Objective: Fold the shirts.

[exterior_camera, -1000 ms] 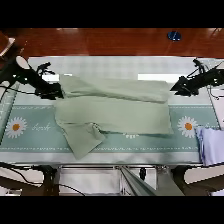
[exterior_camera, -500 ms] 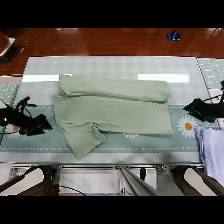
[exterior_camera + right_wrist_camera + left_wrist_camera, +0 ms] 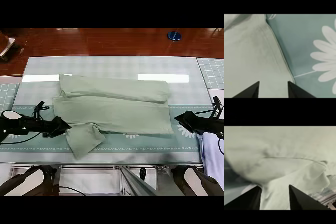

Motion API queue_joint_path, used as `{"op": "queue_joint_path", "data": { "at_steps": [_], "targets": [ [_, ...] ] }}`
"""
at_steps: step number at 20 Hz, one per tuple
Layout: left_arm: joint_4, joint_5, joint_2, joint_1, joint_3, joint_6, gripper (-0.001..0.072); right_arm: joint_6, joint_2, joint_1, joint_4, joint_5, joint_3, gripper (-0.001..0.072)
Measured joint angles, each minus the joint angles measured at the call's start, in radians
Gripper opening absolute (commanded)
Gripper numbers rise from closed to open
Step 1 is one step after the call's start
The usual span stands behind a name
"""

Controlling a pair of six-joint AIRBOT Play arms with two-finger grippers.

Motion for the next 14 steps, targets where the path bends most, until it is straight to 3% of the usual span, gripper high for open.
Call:
{"op": "queue_joint_path", "data": {
  "at_steps": [1,2,9,14],
  "targets": [
    [-0.006,0.023,-0.005,-0.029,-0.005,0.002,0.0188,-0.001,0.001,-0.005,-0.002,-0.004,-0.003,0.0414],
    [-0.003,0.051,-0.01,-0.051,-0.008,0.002,0.003,-0.001,0.003,-0.013,-0.013,-0.008,-0.005,0.0414],
    [-0.02,0.089,-0.021,-0.104,-0.013,0.001,0.0023,0.116,0.002,-0.055,-0.245,0.087,-0.022,0.0414],
    [-0.029,0.094,-0.022,-0.109,-0.015,-0.002,0.0023,0.128,-0.074,0.023,-0.216,0.119,-0.034,0.0414]
  ]
}}
